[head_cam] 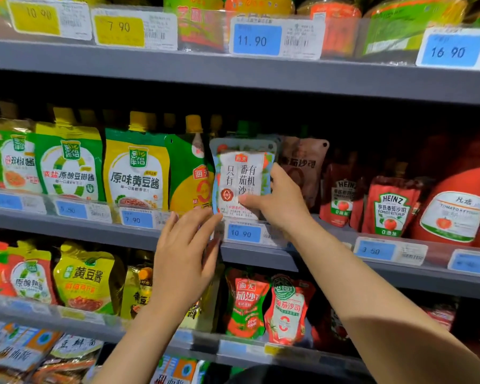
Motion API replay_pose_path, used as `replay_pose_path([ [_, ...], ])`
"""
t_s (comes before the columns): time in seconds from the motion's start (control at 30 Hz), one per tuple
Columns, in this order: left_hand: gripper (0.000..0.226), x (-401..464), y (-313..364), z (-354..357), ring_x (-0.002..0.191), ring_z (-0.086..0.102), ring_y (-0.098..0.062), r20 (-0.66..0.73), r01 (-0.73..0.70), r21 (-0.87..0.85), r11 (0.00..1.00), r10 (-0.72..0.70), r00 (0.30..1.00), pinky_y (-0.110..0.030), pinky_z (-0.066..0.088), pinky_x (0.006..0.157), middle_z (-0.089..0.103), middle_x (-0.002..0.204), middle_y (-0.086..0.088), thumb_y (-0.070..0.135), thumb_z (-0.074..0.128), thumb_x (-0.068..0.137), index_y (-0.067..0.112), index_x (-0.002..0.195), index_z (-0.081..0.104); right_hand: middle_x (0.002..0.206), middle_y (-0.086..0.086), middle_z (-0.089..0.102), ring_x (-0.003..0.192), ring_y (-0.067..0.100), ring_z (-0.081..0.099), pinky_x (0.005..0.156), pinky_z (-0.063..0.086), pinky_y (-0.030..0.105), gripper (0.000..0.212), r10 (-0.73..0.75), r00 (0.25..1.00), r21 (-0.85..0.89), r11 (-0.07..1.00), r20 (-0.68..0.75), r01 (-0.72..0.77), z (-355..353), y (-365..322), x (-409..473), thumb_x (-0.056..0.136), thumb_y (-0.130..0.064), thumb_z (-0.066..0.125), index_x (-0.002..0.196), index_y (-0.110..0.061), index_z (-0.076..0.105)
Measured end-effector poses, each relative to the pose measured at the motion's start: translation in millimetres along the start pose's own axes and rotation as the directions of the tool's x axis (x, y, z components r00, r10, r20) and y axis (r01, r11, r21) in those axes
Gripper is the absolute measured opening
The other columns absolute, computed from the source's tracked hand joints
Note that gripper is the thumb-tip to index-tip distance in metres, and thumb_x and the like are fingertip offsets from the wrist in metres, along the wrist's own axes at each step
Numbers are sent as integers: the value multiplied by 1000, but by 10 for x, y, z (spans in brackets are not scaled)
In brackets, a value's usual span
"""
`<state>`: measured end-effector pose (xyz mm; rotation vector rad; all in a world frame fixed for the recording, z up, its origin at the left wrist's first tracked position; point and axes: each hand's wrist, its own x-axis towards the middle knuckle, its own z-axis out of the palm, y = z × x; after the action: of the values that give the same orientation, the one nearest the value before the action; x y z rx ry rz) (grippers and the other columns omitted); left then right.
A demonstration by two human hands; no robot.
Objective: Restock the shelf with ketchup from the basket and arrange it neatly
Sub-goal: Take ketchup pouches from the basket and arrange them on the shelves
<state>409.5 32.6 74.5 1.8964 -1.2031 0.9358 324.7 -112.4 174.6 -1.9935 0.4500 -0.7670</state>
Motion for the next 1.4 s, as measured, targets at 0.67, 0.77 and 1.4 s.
replay_pose_path([
  [0.67,20,-217,1978,692,98,59,-15,63,-135,-583,801,211,976,-29,45,86,68,103,-1,20,54,89,13,96,71,103,-13,57,93,1,53,82,41,18,16,-117,962,-618,784,-247,-63,-1715,799,-2114,90,-20,60,105,-27,61],
  [0.77,19,-417,2580,777,94,59,-12,122,-111,-720,685,282,951,-23,44,85,68,99,0,19,53,88,12,93,71,95,-12,61,90,0,55,79,40,11,10,-13,923,-586,776,-384,-232,-2075,934,-2805,88,-16,63,94,-25,63],
  [1.4,60,-1862,4454,1386,117,56,-29,365,-321,-849,419,905,219,-53,39,102,60,123,-6,57,42,81,24,128,58,118,6,62,109,25,57,87,43,28,34,829,198,-232,85,-524,-969,-3235,2356,-5306,88,-29,63,118,-12,59],
])
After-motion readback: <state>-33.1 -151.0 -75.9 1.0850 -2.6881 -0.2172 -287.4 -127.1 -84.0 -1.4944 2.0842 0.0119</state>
